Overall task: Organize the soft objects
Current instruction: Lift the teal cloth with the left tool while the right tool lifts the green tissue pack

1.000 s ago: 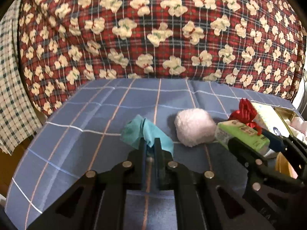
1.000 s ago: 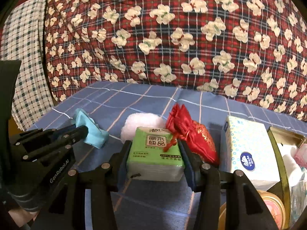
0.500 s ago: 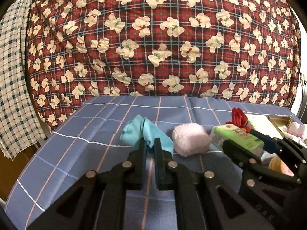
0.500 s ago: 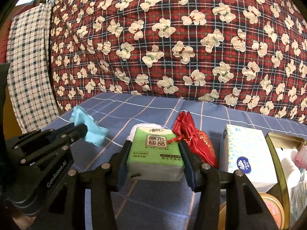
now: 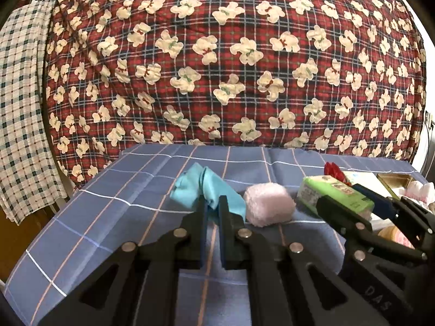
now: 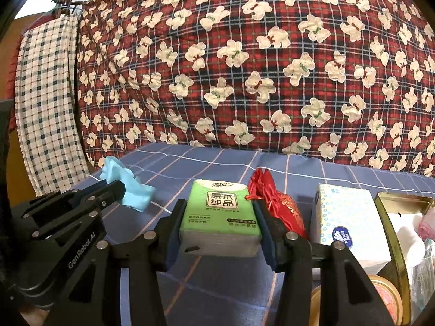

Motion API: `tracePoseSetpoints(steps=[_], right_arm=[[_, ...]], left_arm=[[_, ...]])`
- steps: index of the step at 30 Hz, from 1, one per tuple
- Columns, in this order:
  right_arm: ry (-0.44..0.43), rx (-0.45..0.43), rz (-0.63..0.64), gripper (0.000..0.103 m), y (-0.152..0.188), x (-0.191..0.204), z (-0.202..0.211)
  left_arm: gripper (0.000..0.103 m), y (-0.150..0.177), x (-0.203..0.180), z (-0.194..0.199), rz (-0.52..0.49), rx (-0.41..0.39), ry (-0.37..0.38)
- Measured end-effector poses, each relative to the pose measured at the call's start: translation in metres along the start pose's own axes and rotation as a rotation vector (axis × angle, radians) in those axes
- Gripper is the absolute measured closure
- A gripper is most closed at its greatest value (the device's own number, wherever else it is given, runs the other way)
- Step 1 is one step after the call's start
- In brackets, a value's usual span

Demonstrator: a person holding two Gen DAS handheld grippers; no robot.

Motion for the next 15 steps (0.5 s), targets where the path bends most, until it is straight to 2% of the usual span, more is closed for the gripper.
tracePoseSetpoints(steps=[15], right_arm=[[-0.023, -0.075, 0.005, 0.051, -0.001, 0.001, 0.014]], left_arm=[[0.099, -0.001, -0.006, 0.015, -0.003, -0.061, -0.018]])
Point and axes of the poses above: each gripper's, at about its wrist camera, not at the fingertips, and z roughly against the way its jaws point, x to its left, y to its underside, the point moved 3 cm from there along -z, roughly the way its jaws point, and after that the axes turned 14 degrees about -z, right-handed, at the moved point
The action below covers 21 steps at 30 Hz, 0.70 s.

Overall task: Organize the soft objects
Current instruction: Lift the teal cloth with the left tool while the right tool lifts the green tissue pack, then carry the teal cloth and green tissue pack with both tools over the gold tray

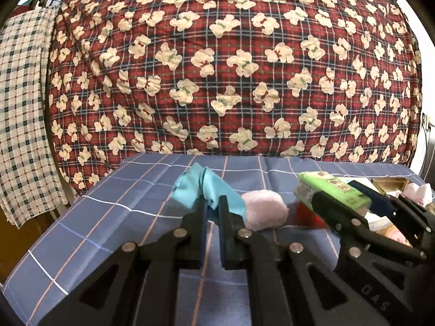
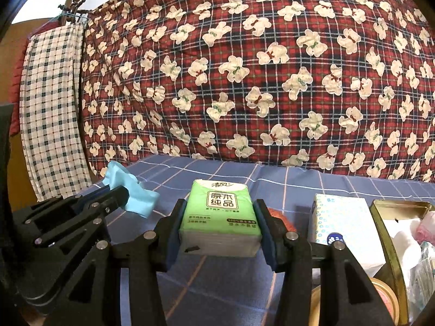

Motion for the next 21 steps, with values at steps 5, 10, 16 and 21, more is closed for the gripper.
tracePoseSetpoints(steps=[5, 10, 16, 21], right_arm=[[-0.005, -0.020, 0.004, 0.051, -0.001, 0.001, 0.004], [-0.010, -0.040, 0.002, 0.051, -0.001, 0.001, 0.008], [-0.003, -0.063, 0.006, 0.051, -0.002, 0.000, 0.013], [-0.003, -0.071, -0.001, 0.051, -0.003, -0.002, 0.015]], left_arm=[[0.099, -0.001, -0.001, 0.005, 0.003, -0.019, -0.009], [0.099, -0.001, -0.003, 0.008, 0.004, -0.031, -0.010], [0.099, -0.002, -0.005, 0.015, 0.003, -0.054, -0.019], [0.099, -0.002, -0.006, 0.018, 0.004, -0.067, -0.023]])
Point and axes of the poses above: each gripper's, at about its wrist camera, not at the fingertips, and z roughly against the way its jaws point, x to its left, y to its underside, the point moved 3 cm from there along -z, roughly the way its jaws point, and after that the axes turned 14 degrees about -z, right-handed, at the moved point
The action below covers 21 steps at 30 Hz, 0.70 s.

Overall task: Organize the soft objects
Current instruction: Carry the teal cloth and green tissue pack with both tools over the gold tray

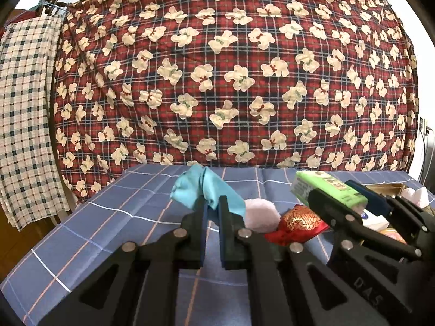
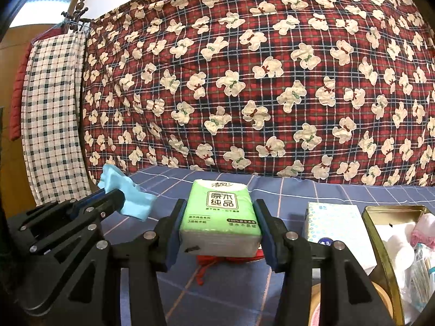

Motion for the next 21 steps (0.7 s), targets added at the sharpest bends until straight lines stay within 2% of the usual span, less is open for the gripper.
tracePoseSetpoints(steps=[21], right_arm=[[0.015, -0.040, -0.017, 0.051, -0.002, -0.007, 0.012]], left_arm=[[0.099, -0.002, -0.008, 0.002, 0.015, 0.012, -0.005]])
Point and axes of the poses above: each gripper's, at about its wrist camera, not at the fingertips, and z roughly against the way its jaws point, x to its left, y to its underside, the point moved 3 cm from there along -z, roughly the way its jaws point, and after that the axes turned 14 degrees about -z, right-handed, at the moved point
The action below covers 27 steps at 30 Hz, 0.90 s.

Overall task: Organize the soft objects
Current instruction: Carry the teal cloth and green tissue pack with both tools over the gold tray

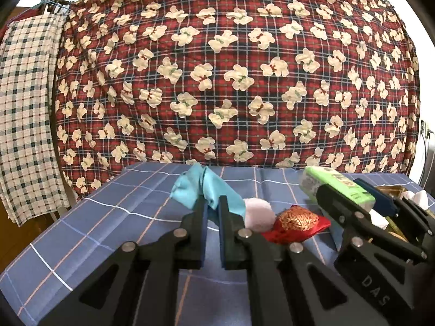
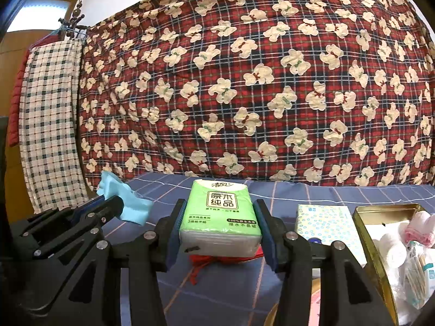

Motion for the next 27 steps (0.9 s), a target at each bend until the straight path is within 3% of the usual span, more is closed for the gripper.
tracePoseSetpoints(steps=[8, 27], right_arm=[[0.039, -0.008, -0.054, 0.051, -0.005, -0.018, -0.001], [0.103, -0.072, -0.044, 0.051, -0.012, -0.034, 0.017]], left_arm=[[0.099, -0.005, -0.014, -0.005, -0.006, -0.003, 0.020], [0.098, -0.006, -0.032, -0.005, 0.019, 0.004, 0.058]])
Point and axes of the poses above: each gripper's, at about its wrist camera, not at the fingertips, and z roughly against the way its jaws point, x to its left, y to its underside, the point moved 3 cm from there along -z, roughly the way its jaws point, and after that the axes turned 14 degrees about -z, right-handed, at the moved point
